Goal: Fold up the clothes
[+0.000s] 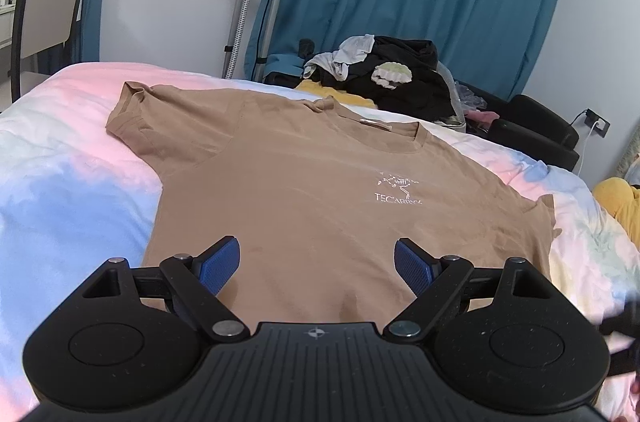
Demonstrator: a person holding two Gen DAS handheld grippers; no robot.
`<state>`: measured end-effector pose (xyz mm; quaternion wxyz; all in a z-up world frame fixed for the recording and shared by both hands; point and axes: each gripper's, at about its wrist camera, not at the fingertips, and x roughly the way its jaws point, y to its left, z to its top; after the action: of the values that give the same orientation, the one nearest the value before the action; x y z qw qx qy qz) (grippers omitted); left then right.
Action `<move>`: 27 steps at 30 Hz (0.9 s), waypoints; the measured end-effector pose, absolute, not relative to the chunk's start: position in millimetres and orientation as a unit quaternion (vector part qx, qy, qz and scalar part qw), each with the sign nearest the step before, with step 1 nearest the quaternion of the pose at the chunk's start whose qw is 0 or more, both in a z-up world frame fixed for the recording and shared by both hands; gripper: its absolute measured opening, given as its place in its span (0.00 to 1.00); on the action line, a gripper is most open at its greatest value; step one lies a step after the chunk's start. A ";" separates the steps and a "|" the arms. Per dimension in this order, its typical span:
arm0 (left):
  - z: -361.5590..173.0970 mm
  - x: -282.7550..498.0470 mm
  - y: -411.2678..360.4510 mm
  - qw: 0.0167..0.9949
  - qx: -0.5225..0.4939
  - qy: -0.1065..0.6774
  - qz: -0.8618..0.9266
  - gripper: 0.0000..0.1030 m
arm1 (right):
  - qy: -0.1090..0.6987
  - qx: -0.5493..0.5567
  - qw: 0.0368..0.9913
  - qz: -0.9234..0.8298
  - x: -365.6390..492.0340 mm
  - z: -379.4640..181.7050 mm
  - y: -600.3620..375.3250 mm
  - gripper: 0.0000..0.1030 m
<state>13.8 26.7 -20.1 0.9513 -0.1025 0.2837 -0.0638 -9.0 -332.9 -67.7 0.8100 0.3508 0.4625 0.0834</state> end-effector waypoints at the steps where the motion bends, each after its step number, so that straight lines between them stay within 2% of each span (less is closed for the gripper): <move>1: -19.9 14.3 27.3 0.951 -0.104 0.284 -0.064 0.84 | 0.473 0.322 0.815 0.090 -13.0 -65.1 -322.7 0.81; 10: -16.9 17.8 35.8 0.950 -0.121 0.280 -0.065 0.84 | 0.572 0.046 0.804 0.155 -22.3 -49.2 -265.8 0.81; 11: -16.6 18.1 36.7 0.950 -0.123 0.280 -0.064 0.84 | 0.579 0.013 0.798 0.166 -22.6 -48.6 -260.6 0.76; 12: -16.2 17.9 37.4 0.950 -0.125 0.279 -0.064 0.84 | 0.581 -0.025 0.795 0.171 -23.5 -47.3 -255.3 0.60; 13: -15.9 17.7 38.2 0.950 -0.126 0.278 -0.065 0.84 | 0.580 -0.063 0.794 0.168 -24.0 -45.3 -251.6 0.48; 14: -15.6 17.4 38.9 0.950 -0.127 0.277 -0.065 0.84 | 0.579 -0.083 0.794 0.165 -23.7 -42.8 -252.4 0.28; 15: -15.1 17.0 40.0 0.950 -0.129 0.276 -0.066 0.84 | 0.580 -0.078 0.794 0.167 -21.2 -37.8 -257.3 0.18; 17: -13.7 15.9 42.9 0.950 -0.134 0.274 -0.066 0.84 | 0.576 -0.038 0.797 0.179 -15.2 -21.0 -274.5 0.09; 24: -8.5 16.3 52.8 0.948 -0.154 0.269 -0.069 0.84 | 0.483 0.194 0.831 0.196 -10.5 55.0 -362.0 0.08; 27: -6.1 15.6 56.3 0.948 -0.151 0.271 -0.068 0.84 | 0.444 0.265 0.839 0.170 0.0 49.4 -386.2 0.08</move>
<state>15.6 56.3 -6.1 0.9482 -0.1514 0.2710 -0.0677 0.0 -386.2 49.4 0.8391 0.2649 0.4435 0.1703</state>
